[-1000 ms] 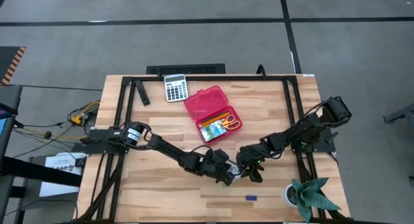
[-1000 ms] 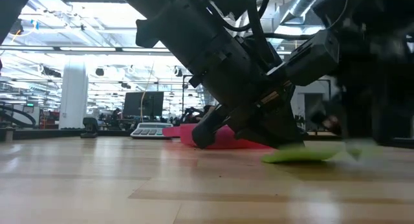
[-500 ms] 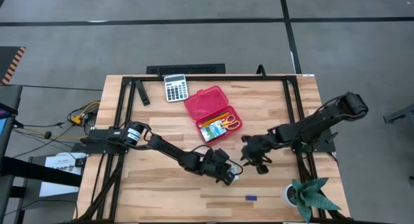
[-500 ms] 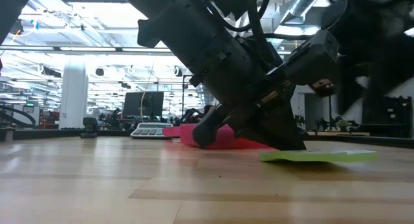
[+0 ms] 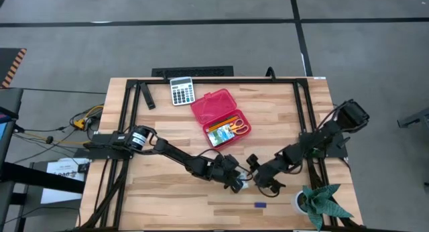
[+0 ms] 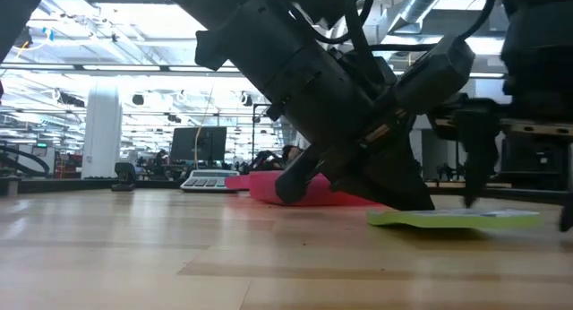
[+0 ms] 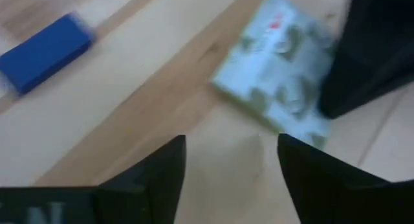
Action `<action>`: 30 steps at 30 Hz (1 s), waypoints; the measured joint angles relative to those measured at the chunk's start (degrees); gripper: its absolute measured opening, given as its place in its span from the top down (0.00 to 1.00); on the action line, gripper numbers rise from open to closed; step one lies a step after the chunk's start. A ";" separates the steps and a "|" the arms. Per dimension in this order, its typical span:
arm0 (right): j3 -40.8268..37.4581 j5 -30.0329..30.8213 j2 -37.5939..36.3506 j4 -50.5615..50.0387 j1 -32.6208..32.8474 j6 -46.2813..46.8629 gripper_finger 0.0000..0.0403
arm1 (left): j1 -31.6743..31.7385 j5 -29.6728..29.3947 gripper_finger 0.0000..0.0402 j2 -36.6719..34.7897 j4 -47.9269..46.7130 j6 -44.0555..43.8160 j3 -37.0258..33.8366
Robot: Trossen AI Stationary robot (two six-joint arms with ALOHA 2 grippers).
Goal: Pack school essentials
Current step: Put the green sticky notes into the red supply box
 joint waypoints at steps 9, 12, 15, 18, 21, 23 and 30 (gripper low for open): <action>0.24 4.80 6.39 11.09 2.57 -1.32 0.32 | 0.51 1.27 1.00 0.07 1.08 1.63 -0.02; 0.28 7.71 8.85 14.27 2.80 0.79 0.32 | 1.03 1.46 1.00 0.07 1.43 1.94 -0.02; 0.23 12.51 9.41 15.52 2.90 3.08 0.32 | 1.57 2.37 1.00 0.15 2.32 2.15 -0.07; 0.21 15.27 9.43 15.07 2.56 3.74 0.32 | 1.62 2.37 1.00 0.15 2.27 2.58 -0.07; 0.19 18.19 8.92 13.94 2.60 5.66 0.36 | 1.64 2.42 1.00 0.15 2.27 2.50 -0.07; 0.13 19.33 8.45 12.75 2.81 8.37 0.42 | 1.64 2.45 1.00 0.15 2.27 2.40 -0.07; -0.10 20.19 4.90 6.57 2.69 15.72 0.72 | 1.67 2.70 1.00 0.15 2.31 1.88 -0.04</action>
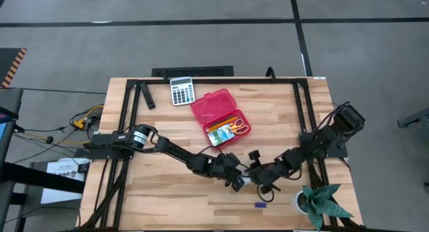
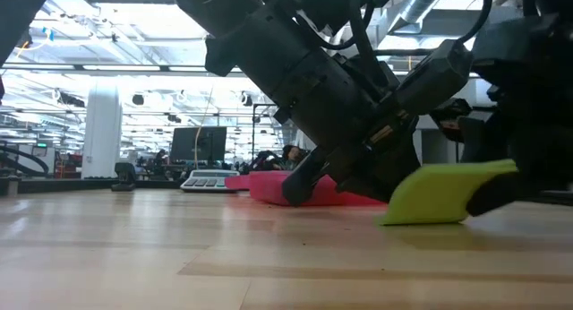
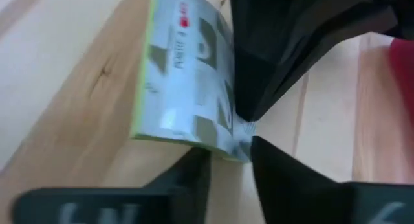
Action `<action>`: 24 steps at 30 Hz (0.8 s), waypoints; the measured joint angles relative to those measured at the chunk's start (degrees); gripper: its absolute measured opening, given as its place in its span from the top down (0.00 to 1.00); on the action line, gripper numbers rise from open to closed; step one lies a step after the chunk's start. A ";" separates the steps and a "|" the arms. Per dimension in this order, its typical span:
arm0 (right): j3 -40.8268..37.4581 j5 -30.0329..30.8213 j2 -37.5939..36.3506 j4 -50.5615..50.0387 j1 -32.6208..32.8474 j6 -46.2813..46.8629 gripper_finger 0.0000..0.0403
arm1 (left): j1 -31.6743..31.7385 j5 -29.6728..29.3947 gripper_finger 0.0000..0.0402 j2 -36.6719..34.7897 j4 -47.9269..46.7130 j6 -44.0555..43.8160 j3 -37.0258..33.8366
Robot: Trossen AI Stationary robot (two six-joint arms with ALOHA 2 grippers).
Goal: Pack school essentials
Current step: Put the green sticky notes into the red supply box
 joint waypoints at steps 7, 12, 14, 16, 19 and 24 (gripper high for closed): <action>0.00 -0.83 -2.83 -0.59 0.04 0.19 0.97 | 0.16 0.47 1.00 -0.02 0.19 -0.80 0.02; 0.04 -1.73 -4.32 -1.28 0.00 2.85 0.97 | 0.29 1.04 1.00 -0.38 -0.52 -2.33 0.01; 0.15 -2.27 -5.04 -2.03 -0.04 3.28 0.98 | 0.29 1.09 0.99 -0.95 -0.93 -2.63 -0.17; 0.15 -2.39 -5.79 -2.82 -0.04 4.21 0.98 | 0.27 1.03 0.97 -2.27 -2.05 -1.70 -0.22; 0.15 -2.49 -7.56 -3.90 -0.05 4.96 0.99 | 0.29 0.78 0.91 -5.33 -4.34 0.09 -0.15; 0.15 -2.66 -11.55 -7.47 -0.35 5.80 0.99 | 0.29 0.25 0.79 -11.40 -16.09 3.01 -0.13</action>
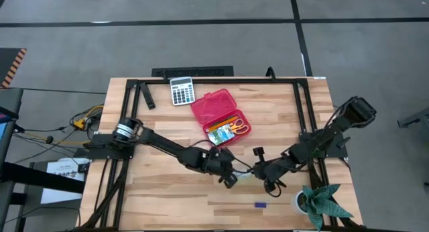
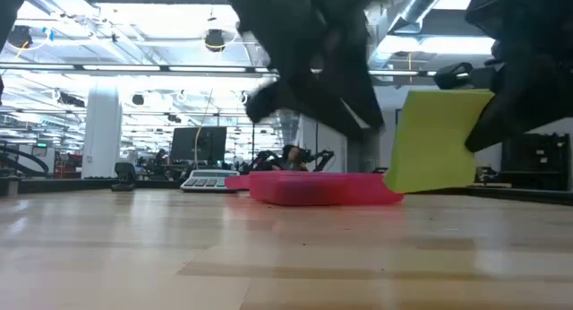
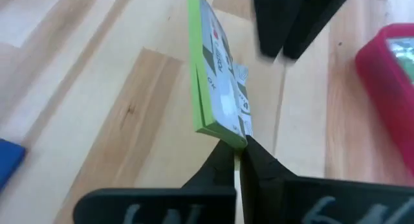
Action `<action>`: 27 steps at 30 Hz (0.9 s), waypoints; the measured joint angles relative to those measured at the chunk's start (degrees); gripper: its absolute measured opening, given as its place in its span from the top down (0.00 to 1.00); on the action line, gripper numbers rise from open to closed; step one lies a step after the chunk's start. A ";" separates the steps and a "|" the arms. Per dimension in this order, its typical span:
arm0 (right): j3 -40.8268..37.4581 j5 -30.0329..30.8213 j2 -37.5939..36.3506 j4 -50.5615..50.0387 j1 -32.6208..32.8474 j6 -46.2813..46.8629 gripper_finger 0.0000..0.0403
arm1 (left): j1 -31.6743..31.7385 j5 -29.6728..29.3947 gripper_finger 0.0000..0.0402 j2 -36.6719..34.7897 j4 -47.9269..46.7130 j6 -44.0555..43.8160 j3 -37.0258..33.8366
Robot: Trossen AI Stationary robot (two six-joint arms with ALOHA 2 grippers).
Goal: Pack school essentials
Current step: Put the green sticky notes into the red supply box
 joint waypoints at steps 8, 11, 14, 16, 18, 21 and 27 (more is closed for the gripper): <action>0.00 0.80 -10.18 -12.14 -7.43 -1.02 0.99 | -0.28 -0.88 0.73 -11.96 -18.16 0.51 0.07; 0.00 3.78 -14.00 -14.34 -12.90 -5.56 0.99 | -1.21 -4.72 0.73 -15.67 -20.91 -2.22 0.17; 1.77 6.42 -16.12 -15.98 -17.87 -13.54 0.99 | -2.30 -9.32 0.73 -17.89 -22.40 -3.92 0.17; 3.58 8.95 -16.44 -17.33 -20.47 -18.17 0.99 | -3.03 -11.96 0.73 -18.73 -22.40 -4.93 0.17; 5.01 11.69 -15.10 -17.92 -23.34 -21.79 0.99 | -3.56 -13.91 0.73 -18.89 -22.72 -5.50 0.17; 5.92 13.26 -11.41 -19.54 -27.13 -24.81 0.99 | -4.05 -14.44 0.73 -18.85 -23.53 -6.00 0.17; 9.31 18.28 -1.96 -22.96 -29.30 -24.70 0.99 | -4.20 -14.14 0.73 -18.83 -23.88 -6.98 0.17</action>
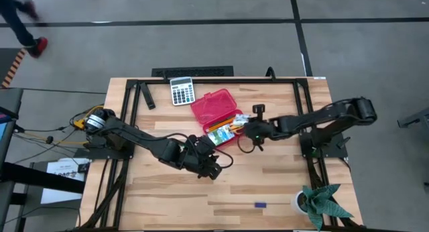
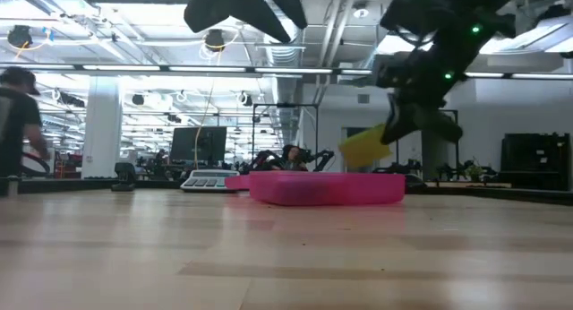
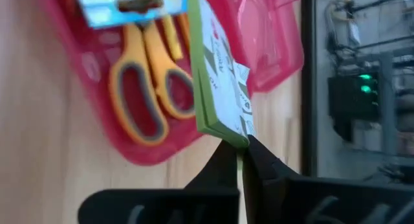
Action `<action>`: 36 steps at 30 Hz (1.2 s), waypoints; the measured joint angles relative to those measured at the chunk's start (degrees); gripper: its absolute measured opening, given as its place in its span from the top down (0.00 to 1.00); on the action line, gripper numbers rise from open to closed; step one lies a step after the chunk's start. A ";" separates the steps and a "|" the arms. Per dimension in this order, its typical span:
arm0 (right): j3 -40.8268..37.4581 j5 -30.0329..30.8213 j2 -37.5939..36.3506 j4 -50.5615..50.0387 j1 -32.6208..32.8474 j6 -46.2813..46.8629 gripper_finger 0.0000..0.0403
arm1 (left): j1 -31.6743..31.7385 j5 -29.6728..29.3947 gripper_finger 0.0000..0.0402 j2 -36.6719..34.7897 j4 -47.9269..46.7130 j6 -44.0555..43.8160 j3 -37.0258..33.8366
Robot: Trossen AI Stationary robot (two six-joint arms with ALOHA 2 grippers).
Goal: Pack school essentials
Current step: Put the green sticky notes into the red supply box
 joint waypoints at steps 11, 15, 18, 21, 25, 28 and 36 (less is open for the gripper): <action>8.16 4.79 12.61 -4.73 0.24 5.98 0.98 | 0.00 -0.06 0.73 0.00 -1.27 -0.79 0.00; 8.64 4.88 15.97 -4.84 -0.10 6.32 0.98 | 0.00 -0.22 0.73 0.00 -1.25 -0.82 0.00; 8.68 4.80 17.76 -4.83 -0.03 6.68 0.98 | 0.00 -0.63 0.73 0.00 -1.23 -0.73 0.00; 8.68 4.77 18.17 -5.04 0.08 6.60 0.95 | 0.00 -0.98 0.73 0.00 -1.23 -0.53 0.00; 8.66 3.20 17.63 -4.71 0.06 6.86 0.88 | 0.00 -1.54 0.73 0.02 -1.20 -0.40 0.00; 8.66 0.57 16.06 -4.78 -0.14 7.06 0.83 | 0.00 -1.94 0.73 0.02 -1.14 -0.42 0.00; 10.78 -13.87 10.71 -6.51 -2.18 9.66 0.63 | 0.00 -1.97 0.73 0.02 -1.08 -0.42 0.00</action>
